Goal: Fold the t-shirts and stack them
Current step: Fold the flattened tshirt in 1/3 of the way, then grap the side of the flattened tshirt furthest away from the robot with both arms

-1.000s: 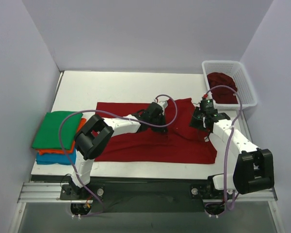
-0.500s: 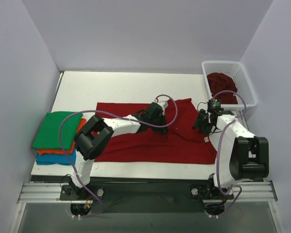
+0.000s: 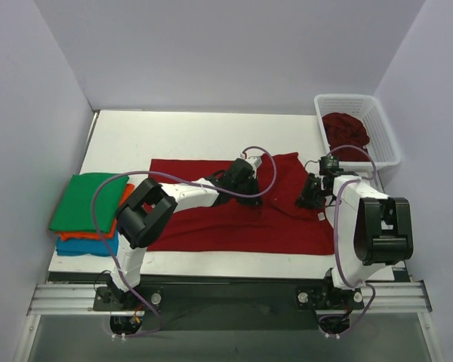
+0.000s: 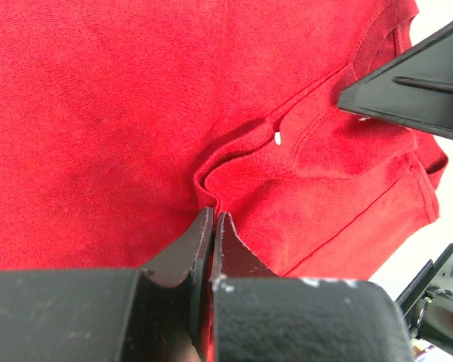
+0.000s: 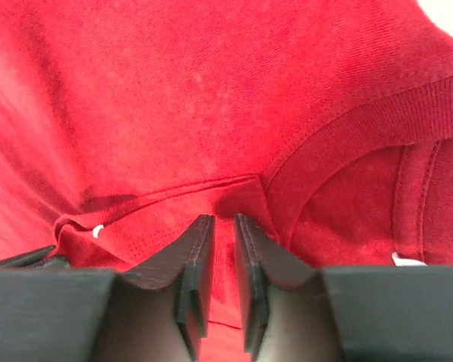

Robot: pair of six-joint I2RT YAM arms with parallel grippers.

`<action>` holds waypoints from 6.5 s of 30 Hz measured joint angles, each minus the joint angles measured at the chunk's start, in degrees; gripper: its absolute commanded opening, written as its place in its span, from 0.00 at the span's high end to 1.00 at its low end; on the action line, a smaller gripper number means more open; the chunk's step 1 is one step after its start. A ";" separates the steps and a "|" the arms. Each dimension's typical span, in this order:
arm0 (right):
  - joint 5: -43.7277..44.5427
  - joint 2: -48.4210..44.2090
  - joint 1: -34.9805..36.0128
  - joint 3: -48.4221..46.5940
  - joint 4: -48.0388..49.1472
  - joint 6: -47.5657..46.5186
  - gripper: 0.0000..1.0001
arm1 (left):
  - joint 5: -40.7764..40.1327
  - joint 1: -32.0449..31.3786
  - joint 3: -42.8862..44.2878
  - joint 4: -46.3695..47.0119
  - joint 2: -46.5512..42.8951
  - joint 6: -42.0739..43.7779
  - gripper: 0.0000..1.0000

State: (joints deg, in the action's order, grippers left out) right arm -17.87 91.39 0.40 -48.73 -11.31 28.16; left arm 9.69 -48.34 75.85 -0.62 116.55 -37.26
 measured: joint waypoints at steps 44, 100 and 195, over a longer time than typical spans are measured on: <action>0.68 -4.66 -2.73 0.52 -2.47 -1.25 0.61 | 0.22 0.00 2.10 -0.20 0.00 0.42 1.00; 11.41 -24.52 1.73 17.22 19.39 -2.56 0.96 | -3.04 0.07 2.45 3.08 0.00 5.42 1.00; 3.45 35.04 0.26 -44.72 2.03 0.55 0.91 | -23.80 41.00 27.47 -33.14 13.64 -9.42 1.00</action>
State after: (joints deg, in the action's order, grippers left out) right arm -14.41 126.43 0.67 -93.45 -9.28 28.71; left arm -14.11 -7.33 103.33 -33.76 130.19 -46.68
